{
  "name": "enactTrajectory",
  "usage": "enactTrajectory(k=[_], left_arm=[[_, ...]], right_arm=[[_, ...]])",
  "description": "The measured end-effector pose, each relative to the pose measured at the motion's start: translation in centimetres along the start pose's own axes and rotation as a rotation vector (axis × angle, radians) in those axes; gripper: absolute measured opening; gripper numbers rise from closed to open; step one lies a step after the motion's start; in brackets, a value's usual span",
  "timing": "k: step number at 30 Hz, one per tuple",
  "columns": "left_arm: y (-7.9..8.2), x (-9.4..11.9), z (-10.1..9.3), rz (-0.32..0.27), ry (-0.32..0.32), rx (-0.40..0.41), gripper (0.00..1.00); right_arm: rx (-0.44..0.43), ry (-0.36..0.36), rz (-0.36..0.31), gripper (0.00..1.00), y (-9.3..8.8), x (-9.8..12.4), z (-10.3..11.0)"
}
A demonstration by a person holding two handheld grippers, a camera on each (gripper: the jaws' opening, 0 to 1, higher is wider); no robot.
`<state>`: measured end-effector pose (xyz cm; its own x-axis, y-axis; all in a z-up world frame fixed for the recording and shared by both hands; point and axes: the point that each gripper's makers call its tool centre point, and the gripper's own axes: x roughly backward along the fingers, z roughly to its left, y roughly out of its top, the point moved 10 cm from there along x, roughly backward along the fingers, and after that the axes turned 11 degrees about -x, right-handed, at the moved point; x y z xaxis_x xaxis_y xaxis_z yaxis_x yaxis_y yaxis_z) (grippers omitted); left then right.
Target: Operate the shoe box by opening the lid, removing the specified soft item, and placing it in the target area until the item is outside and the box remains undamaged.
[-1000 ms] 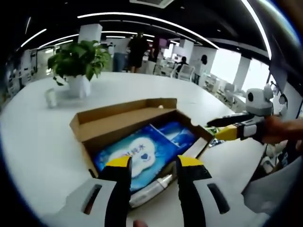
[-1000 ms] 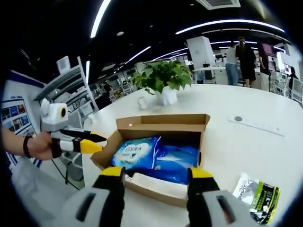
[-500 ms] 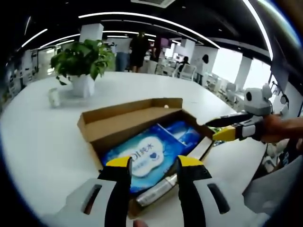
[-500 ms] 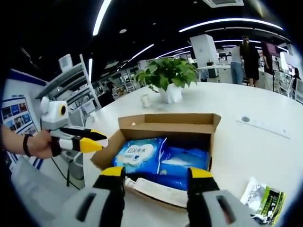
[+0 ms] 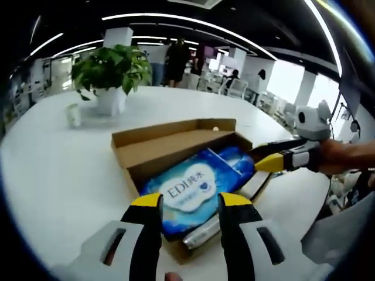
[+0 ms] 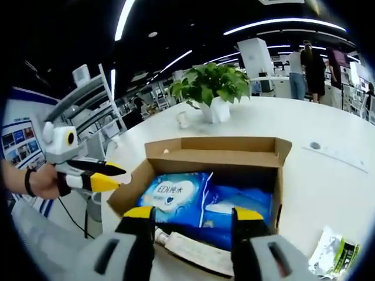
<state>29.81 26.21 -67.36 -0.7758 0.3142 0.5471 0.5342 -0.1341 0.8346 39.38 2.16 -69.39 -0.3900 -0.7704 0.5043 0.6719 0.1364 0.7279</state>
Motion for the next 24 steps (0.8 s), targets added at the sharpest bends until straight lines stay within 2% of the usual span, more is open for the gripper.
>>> enactTrajectory(k=[15,24], left_arm=[[-0.9,0.9,1.6,0.0,0.029,0.028,0.37],[-1.4,1.2,1.9,0.005,0.031,0.037,0.37]], right_arm=[[-0.019,0.014,0.022,0.48,0.7,-3.6,0.1],[-0.015,0.015,0.051,0.45,0.4,-5.1,0.3]])
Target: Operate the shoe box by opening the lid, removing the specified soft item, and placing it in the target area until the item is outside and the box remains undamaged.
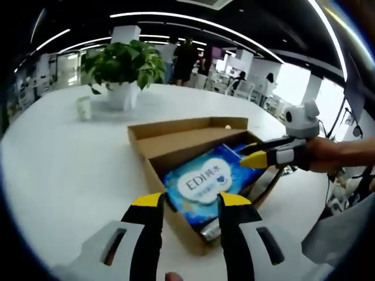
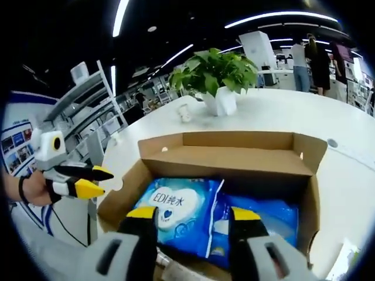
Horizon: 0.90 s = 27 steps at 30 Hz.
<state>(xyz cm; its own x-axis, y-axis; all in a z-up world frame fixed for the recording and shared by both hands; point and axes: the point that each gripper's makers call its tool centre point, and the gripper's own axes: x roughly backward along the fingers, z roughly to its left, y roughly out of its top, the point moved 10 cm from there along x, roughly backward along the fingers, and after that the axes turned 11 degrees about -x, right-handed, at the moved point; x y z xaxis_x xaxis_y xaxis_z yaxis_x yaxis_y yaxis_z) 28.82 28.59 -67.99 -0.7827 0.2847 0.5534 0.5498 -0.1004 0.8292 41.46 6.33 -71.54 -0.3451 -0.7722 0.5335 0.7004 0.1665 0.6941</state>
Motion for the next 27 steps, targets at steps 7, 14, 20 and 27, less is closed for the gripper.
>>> enactTrajectory(k=[7,14,20,27], left_arm=[[-0.4,-0.2,1.2,-0.001,0.007,0.007,0.36],[-1.0,-0.6,2.2,0.003,0.009,0.015,0.36],[-1.2,-0.8,2.6,0.003,0.009,0.019,0.36],[-1.2,-1.1,2.8,0.001,0.007,0.018,0.36]], right_arm=[[0.038,-0.006,0.034,0.4,-0.3,-1.0,0.1],[0.049,-0.025,0.054,0.3,-0.3,-1.3,-0.3],[0.052,-0.046,0.072,0.19,-0.3,-2.3,-1.4],[0.059,-0.069,0.066,0.02,0.1,-2.3,-1.6]])
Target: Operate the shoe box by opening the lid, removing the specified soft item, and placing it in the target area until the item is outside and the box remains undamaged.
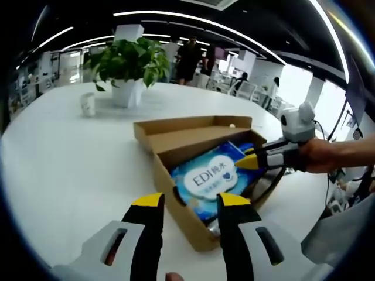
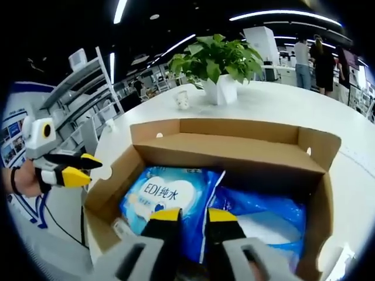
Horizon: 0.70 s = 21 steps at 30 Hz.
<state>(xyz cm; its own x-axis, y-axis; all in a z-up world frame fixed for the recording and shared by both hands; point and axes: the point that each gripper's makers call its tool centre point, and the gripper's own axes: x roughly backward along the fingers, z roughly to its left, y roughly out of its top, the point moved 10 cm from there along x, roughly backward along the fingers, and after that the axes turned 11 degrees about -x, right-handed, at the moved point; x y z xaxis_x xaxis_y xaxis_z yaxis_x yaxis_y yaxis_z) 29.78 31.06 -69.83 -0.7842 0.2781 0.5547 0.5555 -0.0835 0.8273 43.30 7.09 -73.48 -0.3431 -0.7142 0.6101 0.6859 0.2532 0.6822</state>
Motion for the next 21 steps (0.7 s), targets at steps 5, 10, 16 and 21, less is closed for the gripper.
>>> enactTrajectory(k=[5,10,16,21], left_arm=[[0.2,0.1,-0.4,-0.004,-0.003,-0.004,0.36],[0.2,-0.1,-0.5,-0.002,-0.005,-0.004,0.35],[0.4,-0.1,-1.1,0.0,-0.013,-0.013,0.36],[1.0,-0.3,-1.7,-0.002,-0.02,-0.021,0.36]], right_arm=[[-0.018,0.003,0.004,0.01,-0.2,0.0,-0.2],[-0.015,-0.002,0.005,0.0,-0.3,0.0,-0.1],[-0.006,-0.003,0.006,0.0,-0.4,0.3,0.2],[-0.004,-0.011,0.001,0.0,-0.4,1.0,-0.2]])
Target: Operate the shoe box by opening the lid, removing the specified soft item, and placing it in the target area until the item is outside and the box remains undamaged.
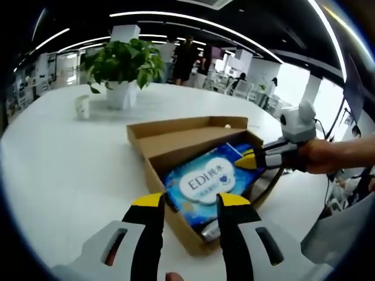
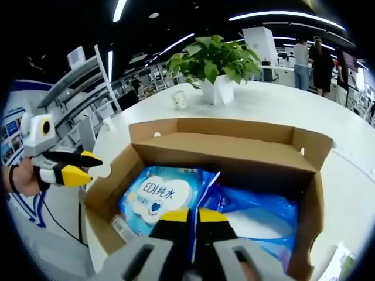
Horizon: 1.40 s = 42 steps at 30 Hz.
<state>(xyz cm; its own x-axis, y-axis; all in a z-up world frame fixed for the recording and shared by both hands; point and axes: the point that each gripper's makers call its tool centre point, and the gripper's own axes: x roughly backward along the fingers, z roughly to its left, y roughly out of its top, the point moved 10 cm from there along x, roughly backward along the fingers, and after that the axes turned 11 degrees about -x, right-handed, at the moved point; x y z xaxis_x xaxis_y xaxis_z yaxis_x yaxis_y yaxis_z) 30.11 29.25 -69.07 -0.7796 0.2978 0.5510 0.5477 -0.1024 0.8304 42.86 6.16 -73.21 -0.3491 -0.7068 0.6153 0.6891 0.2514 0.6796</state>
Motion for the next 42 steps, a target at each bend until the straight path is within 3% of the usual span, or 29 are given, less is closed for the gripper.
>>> enactTrajectory(k=[13,25,42], left_arm=[[1.0,-0.7,-2.0,0.005,-0.033,-0.021,0.35],[1.7,-1.5,-4.0,0.023,-0.056,-0.036,0.34],[1.8,-3.7,-4.5,0.069,-0.071,-0.049,0.34]], right_arm=[[-0.006,-0.009,-0.023,0.0,0.0,2.1,-0.9],[-0.004,-0.015,-0.039,0.0,-0.4,4.5,-0.4],[0.008,-0.029,-0.044,0.0,-0.5,6.2,-1.5]])
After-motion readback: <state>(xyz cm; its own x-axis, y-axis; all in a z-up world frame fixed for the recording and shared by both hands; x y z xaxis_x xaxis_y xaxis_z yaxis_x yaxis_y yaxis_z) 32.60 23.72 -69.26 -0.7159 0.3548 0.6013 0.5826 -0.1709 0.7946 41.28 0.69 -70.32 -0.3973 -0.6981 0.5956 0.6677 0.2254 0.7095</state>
